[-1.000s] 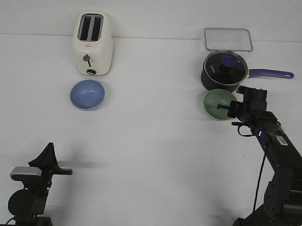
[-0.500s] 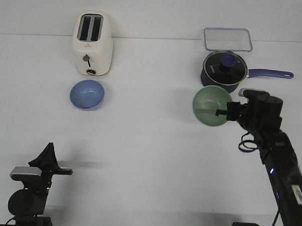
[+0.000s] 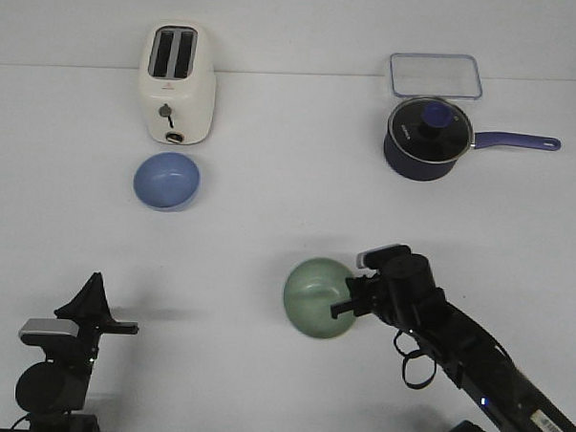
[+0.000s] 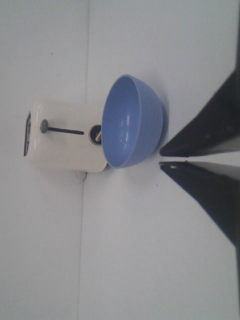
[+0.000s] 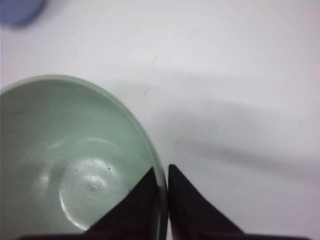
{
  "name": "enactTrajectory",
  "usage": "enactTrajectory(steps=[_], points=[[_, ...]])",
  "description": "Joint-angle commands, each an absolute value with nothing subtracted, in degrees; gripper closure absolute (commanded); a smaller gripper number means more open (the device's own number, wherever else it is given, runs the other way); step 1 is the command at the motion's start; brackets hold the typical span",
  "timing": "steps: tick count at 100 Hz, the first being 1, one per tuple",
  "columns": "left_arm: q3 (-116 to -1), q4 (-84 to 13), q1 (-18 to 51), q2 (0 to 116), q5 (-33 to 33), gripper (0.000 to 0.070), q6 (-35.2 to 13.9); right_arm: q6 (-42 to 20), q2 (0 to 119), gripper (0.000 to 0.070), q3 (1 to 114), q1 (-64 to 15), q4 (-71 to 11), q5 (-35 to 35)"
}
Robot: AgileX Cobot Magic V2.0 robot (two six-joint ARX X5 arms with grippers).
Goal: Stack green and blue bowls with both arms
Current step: 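Grasp the green bowl rim and drag it toward the robot, center table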
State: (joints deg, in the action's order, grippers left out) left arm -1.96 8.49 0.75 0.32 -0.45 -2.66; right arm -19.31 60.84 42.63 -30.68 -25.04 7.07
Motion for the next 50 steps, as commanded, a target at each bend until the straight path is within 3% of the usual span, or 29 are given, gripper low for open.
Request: enactTrajectory(steps=[1,28,32,42,50], points=[[-0.8,9.1,0.7,0.3,-0.4,0.0685,-5.8,-21.2,62.7,0.07,43.0,-33.3,-24.1,6.3],[-1.0,9.2,0.7,0.3,-0.4,0.0687,-18.0,-21.3,70.5,0.0698,43.0,-38.7,-23.5,6.0],[-1.0,9.1,0.7,0.3,-0.4,0.0688,-20.0,-20.9,71.2,0.0655,43.0,-39.0,-23.1,6.0],[-1.3,9.1,0.7,0.3,-0.4,0.0688,-26.0,-20.8,71.3,0.0424,43.1,-39.0,-22.2,6.0],[-1.8,9.1,0.6,0.3,-0.4,0.0688,-29.7,-20.6,70.0,0.0392,43.1,-38.0,-21.6,5.9]])
